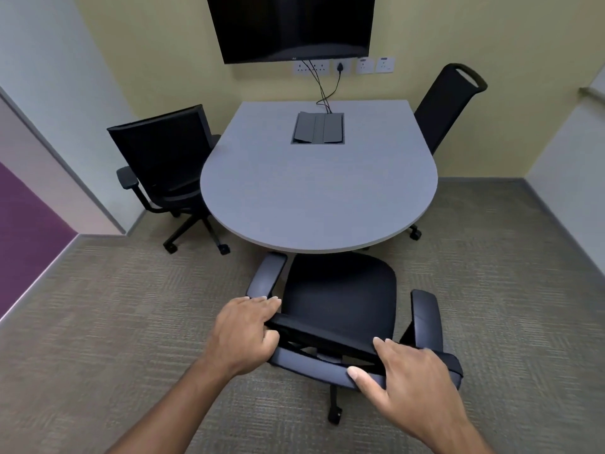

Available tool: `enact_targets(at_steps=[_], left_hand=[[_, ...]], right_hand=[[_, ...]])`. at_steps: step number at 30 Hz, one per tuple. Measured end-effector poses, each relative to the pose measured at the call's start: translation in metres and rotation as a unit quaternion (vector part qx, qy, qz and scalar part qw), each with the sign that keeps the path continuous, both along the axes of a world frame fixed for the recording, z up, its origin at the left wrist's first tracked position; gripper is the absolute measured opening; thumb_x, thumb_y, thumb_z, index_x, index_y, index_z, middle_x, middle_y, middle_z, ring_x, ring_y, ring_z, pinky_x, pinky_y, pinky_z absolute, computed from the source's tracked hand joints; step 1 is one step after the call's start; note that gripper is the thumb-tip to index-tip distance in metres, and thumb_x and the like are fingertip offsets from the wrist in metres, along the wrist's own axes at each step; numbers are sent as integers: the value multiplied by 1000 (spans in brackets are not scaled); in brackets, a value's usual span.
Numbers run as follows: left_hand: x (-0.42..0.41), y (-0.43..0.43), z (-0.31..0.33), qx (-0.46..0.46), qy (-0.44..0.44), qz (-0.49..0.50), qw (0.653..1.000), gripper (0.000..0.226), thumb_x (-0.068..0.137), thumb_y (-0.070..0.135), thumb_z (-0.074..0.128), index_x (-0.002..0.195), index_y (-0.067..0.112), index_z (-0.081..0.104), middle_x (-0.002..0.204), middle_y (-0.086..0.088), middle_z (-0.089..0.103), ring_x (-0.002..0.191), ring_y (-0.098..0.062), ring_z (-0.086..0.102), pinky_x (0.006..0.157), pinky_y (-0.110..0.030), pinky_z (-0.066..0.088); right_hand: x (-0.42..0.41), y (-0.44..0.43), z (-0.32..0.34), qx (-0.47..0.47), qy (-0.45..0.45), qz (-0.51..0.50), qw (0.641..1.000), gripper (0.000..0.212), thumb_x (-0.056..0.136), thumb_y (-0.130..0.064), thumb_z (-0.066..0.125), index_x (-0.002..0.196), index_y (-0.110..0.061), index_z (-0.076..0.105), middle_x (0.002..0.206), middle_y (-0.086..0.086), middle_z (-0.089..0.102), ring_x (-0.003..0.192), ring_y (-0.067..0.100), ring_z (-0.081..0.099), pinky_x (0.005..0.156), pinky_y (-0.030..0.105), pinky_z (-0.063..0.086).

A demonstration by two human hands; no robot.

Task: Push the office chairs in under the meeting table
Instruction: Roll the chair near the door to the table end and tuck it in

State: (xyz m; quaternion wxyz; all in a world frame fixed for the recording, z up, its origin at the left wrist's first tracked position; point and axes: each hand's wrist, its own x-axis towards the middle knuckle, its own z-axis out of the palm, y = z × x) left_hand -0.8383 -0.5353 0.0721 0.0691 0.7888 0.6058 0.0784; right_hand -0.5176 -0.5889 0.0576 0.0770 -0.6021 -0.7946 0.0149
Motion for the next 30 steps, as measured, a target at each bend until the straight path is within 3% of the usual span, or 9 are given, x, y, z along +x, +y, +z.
enact_targets(at_steps=[4, 9, 15, 20, 23, 26, 28, 30], left_hand=[[-29, 4, -6, 18, -5, -36, 999, 66, 72, 33, 52, 132, 17, 74, 118, 5, 80, 113, -12, 72, 105, -33, 50], [-56, 17, -8, 27, -5, -65, 997, 67, 76, 34, 51, 137, 16, 73, 136, 3, 74, 128, -10, 66, 113, -34, 44], [-70, 40, -1, 10, 5, -77, 997, 68, 80, 33, 45, 139, 12, 70, 145, -1, 69, 130, -13, 65, 113, -36, 46], [-66, 53, 0, 3, 10, -51, 999, 67, 81, 34, 40, 138, 14, 69, 149, -3, 66, 117, -16, 70, 108, -39, 50], [-60, 59, 2, 23, -7, -20, 1000, 66, 81, 33, 41, 137, 15, 71, 137, -1, 73, 110, -15, 72, 102, -36, 52], [-59, 64, 5, 33, -1, 4, 999, 59, 80, 33, 41, 123, 15, 77, 93, 3, 78, 73, -12, 61, 74, -29, 49], [-59, 69, 7, 32, 2, 13, 999, 57, 79, 31, 45, 122, 14, 77, 91, 2, 77, 76, -15, 64, 75, -32, 51], [-60, 76, 10, 34, -2, 26, 999, 61, 78, 32, 47, 128, 12, 76, 105, -1, 80, 93, -22, 72, 88, -38, 55]], right_hand=[[-31, -18, -2, 30, -3, -23, 999, 75, 97, -86, 28, 97, -21, 68, 70, -14, 51, 64, 12, 63, 58, 34, 41], [-64, -24, -2, 66, 7, -44, 997, 84, 98, -84, 34, 115, -14, 77, 89, -9, 77, 76, 15, 75, 60, 38, 57], [-83, -6, 5, 52, 12, -74, 996, 83, 97, -87, 29, 101, -19, 75, 66, -11, 62, 60, 10, 63, 54, 35, 54], [-73, 28, 5, 56, 23, -64, 996, 89, 94, -91, 25, 114, -23, 78, 95, -7, 80, 89, 12, 76, 72, 37, 61], [-65, 54, 8, 47, 12, -47, 998, 89, 95, -91, 25, 127, -25, 76, 105, -11, 81, 97, 11, 76, 78, 37, 61], [-63, 75, 10, 43, -6, -32, 999, 90, 96, -90, 19, 120, -25, 77, 92, -10, 79, 85, 11, 74, 71, 35, 59], [-65, 87, 11, 39, -13, -28, 999, 93, 95, -90, 15, 115, -24, 77, 87, -9, 77, 81, 12, 72, 68, 34, 57], [-66, 98, 13, 33, -18, -23, 999, 97, 94, -92, 11, 110, -23, 76, 85, -8, 76, 79, 14, 71, 68, 37, 58]])
